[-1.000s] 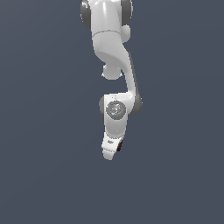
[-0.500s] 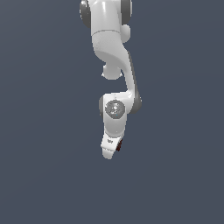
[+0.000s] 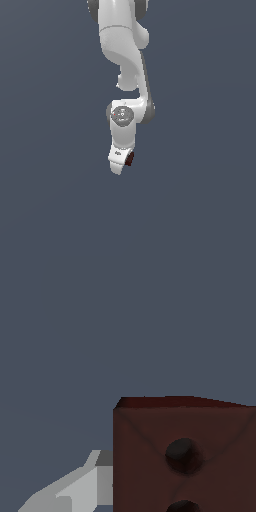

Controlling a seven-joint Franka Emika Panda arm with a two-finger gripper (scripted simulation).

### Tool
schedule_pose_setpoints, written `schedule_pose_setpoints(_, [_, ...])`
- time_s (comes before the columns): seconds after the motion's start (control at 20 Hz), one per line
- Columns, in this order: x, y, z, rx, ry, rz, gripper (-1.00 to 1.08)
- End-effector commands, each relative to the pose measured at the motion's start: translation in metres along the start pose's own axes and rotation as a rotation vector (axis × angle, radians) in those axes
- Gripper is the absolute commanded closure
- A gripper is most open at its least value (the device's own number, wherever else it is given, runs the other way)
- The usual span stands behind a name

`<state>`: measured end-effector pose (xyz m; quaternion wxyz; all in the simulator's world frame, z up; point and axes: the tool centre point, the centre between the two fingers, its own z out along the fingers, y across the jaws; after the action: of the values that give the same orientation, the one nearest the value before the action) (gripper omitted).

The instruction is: Pick up the object and move it to a goal position.

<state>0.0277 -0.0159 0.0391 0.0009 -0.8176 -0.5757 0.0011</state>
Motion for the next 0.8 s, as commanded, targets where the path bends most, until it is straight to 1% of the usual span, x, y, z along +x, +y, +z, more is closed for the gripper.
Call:
schedule_pose_setpoints(0.0, [-0.015,-0.006,-0.006,-0.003,0.0,0.001,1.08])
schedule_pose_setpoints(0.75, [-0.142,-0.059,-0.051,-0.003,0.0,0.001,1.08])
